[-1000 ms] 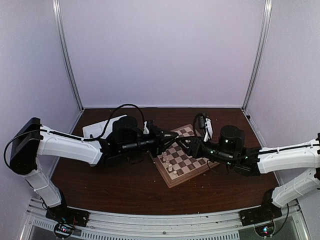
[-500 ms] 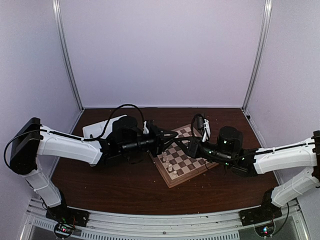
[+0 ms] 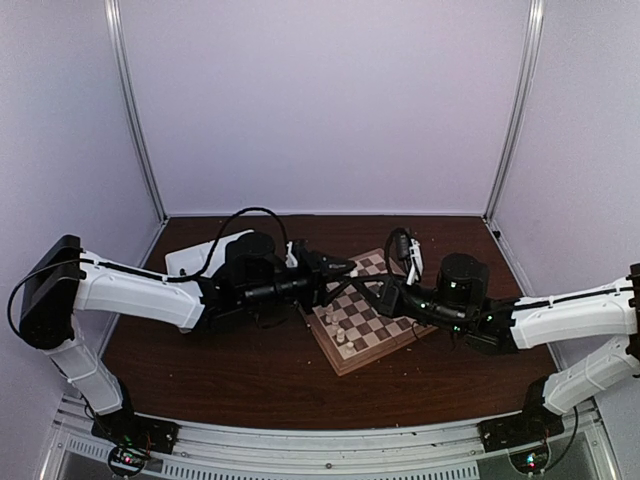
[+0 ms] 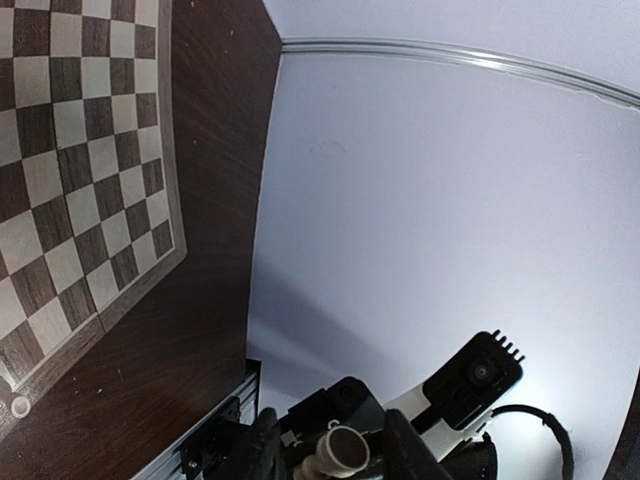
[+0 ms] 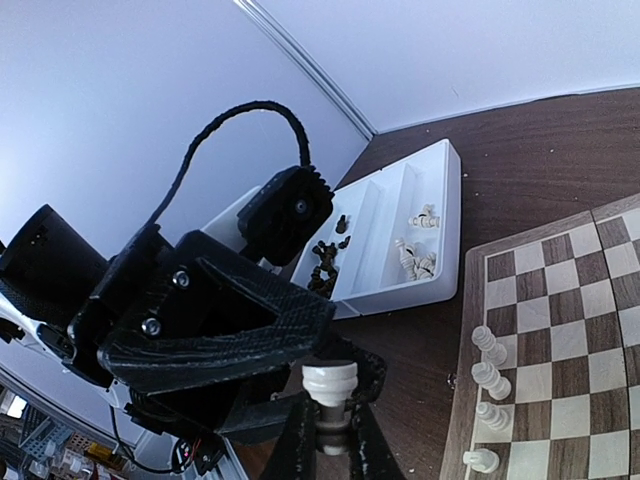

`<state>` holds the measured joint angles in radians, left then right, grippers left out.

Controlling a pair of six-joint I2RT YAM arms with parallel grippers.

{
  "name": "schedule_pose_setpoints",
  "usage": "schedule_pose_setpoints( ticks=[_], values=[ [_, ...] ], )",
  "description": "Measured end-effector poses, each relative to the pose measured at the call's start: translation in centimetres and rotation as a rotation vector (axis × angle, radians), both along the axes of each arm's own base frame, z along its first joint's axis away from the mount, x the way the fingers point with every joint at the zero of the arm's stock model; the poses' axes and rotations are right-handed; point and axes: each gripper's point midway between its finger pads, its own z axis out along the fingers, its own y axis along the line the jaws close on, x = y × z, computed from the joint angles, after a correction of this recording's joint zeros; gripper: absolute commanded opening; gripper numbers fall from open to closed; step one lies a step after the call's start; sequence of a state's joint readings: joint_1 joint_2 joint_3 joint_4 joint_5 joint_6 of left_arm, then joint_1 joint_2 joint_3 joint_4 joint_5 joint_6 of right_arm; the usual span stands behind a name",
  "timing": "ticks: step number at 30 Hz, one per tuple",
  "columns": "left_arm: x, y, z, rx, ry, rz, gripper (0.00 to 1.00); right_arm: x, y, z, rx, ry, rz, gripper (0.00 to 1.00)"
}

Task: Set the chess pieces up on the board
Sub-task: Place the chess piece on the chessboard.

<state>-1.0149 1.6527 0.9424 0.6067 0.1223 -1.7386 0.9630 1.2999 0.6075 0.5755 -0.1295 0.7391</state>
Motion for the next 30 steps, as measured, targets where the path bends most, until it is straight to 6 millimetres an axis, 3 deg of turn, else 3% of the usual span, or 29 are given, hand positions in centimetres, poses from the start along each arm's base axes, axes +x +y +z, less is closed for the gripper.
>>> schedule_pose_setpoints(
  ticks=[7, 14, 22, 30],
  values=[
    [0.9, 2.2, -0.9, 0.148, -0.068, 0.039, 0.53, -0.6, -1.7, 0.1, -0.045, 0.017, -0.014, 0.00],
    [3.0, 8.8, 1.7, 0.404, -0.337, 0.106, 0.53, -1.4, -4.2, -2.1, -0.234, 0.111, 0.021, 0.02],
    [1.7, 12.6, 0.2, 0.854, -0.671, -0.045, 0.52, -2.7, -5.6, -2.6, -0.521, 0.211, 0.151, 0.05],
    [-1.2, 14.0, 0.3, 1.005, -1.010, -0.158, 0.52, -4.1, -6.0, -7.6, -0.783, 0.396, 0.338, 0.01]
  ],
)
